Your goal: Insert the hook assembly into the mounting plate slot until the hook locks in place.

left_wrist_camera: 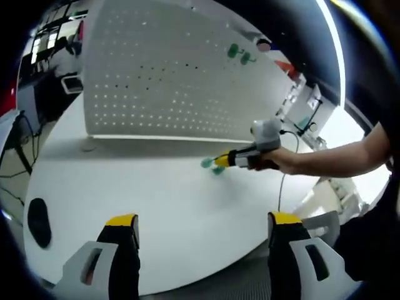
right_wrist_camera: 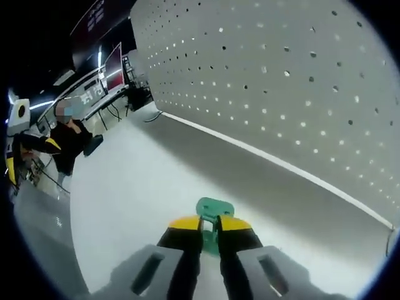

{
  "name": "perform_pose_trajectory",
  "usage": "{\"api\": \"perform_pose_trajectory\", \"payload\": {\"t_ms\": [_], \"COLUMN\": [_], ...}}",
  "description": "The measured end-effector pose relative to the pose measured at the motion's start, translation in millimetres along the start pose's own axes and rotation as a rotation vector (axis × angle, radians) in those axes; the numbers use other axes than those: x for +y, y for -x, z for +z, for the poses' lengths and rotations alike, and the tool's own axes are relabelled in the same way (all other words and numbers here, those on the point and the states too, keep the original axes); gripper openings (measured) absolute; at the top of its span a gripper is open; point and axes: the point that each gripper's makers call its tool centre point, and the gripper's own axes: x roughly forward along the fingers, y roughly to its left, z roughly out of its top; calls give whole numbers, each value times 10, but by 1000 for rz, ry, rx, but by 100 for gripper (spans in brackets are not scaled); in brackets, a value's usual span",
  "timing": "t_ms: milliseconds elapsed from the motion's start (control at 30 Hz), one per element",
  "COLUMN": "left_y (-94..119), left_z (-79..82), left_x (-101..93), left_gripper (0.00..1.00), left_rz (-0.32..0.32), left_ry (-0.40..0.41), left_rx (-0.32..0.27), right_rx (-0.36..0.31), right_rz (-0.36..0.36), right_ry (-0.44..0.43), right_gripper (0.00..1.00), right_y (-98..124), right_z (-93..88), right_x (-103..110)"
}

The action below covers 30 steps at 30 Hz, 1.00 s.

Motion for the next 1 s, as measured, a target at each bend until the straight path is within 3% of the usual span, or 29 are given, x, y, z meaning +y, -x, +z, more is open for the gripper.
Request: {"api": "perform_pose_trajectory", "payload": {"t_ms": [400,467,533,700,867,1000], "left_y": [20,26,34,54,86,107], "left_z": [47,68,90,121,160,158], "left_x": [-82,-95,-106,-154,-229,-287], "left_gripper": [86,86,86,86,85,86], "left_rz": [-11,-14,-14,-22,-29,-40], "left_ry": [-22,-26,-33,-48,-72,-79], "left_rx": [-9,-13,-18,-26,-47,-52], "right_rx": [-15,-21,-42,-79,-139,-224], "right_rz": [-1,-8,-43,-46,-59,-83], "right_ry": [-62,-60,9,-28,-29,-31], "right_gripper": [1,1,1,1,1,0], "right_y": [141,178,241,363,535,726], "right_z": [-25,-13,36,104,303,553], "right_x": [44,53,31,84,114,137]}}
